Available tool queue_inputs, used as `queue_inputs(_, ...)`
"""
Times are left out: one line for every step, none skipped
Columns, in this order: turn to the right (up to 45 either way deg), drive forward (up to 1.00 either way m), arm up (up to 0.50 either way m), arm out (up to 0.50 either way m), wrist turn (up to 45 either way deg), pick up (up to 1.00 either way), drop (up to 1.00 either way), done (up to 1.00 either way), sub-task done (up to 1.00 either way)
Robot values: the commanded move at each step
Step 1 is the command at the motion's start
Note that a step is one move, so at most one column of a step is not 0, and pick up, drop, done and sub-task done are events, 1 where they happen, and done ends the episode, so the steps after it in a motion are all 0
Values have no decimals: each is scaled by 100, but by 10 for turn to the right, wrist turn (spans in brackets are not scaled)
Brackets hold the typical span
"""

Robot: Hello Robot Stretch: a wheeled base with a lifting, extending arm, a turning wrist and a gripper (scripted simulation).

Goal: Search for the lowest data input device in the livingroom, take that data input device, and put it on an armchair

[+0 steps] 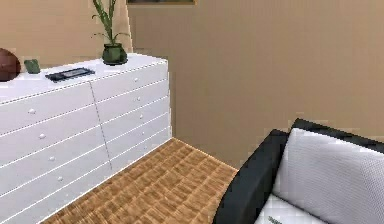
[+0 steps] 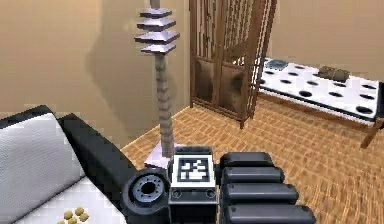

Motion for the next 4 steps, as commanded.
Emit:
queue_inputs(450, 0, 0, 0, 0, 0, 0, 0, 0)
queue_inputs(450, 0, 0, 0, 0, 0, 0, 0, 0)
queue_inputs(450, 0, 0, 0, 0, 0, 0, 0, 0)
queue_inputs(420, 0, 0, 0, 0, 0, 0, 0, 0)
